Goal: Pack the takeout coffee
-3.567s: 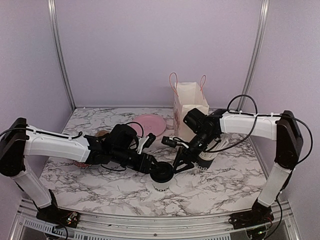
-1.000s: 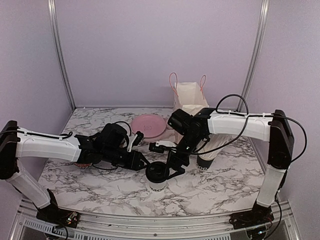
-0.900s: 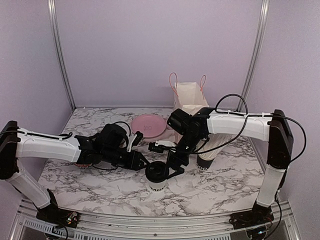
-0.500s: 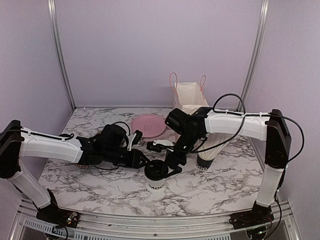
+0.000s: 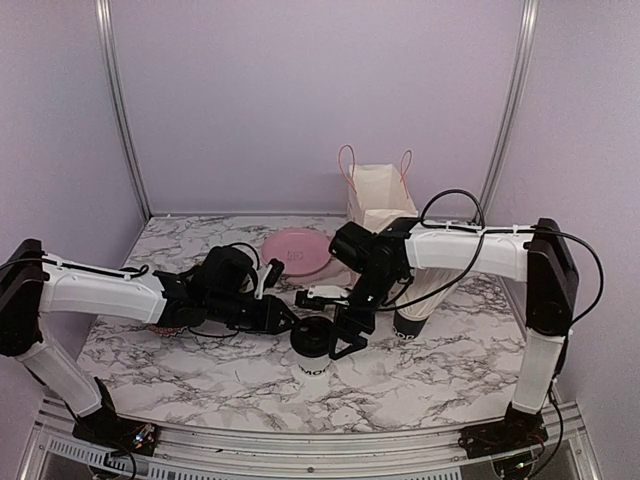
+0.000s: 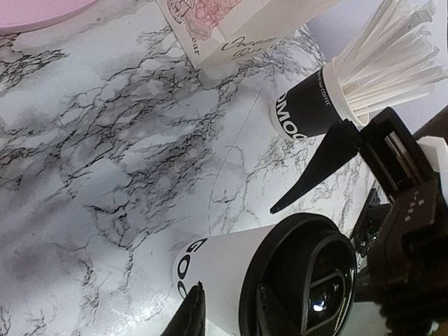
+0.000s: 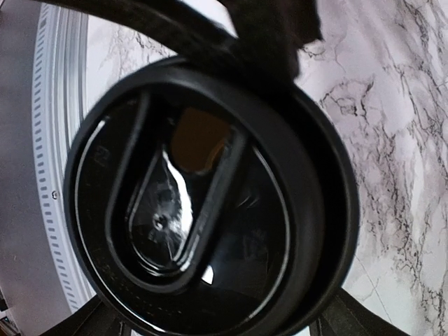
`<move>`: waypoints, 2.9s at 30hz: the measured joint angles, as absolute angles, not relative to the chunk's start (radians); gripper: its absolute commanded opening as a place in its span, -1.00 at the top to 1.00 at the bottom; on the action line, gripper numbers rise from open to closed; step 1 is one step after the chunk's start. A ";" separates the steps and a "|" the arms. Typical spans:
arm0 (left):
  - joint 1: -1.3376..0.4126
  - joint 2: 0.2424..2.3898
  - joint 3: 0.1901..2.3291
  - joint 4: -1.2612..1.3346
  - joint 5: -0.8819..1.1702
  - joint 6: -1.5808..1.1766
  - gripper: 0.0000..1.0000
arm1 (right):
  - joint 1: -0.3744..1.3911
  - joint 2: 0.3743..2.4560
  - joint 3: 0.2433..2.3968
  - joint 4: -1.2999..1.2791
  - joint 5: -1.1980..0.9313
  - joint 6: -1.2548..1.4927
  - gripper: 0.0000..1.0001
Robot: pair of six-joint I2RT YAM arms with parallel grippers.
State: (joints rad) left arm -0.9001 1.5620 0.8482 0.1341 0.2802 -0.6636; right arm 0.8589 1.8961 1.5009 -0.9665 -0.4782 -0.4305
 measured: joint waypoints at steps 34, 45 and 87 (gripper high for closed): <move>-1.002 1.388 0.909 -0.192 0.088 -0.016 -0.75 | 0.835 1.671 1.563 -0.915 -0.365 -0.611 -0.97; -1.002 1.706 1.153 -0.274 0.077 0.322 -0.77 | 0.605 1.506 1.548 -0.785 -0.540 -0.522 -0.97; -1.031 1.427 0.961 0.046 0.239 0.175 -0.36 | 0.629 1.524 1.537 -0.826 -0.693 -0.525 -0.85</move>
State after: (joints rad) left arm -1.0306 1.4265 0.9611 0.0463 0.2390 0.1753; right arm 0.6289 1.5238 1.5368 -0.8257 -0.6930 -0.5251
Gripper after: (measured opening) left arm 0.681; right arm 0.912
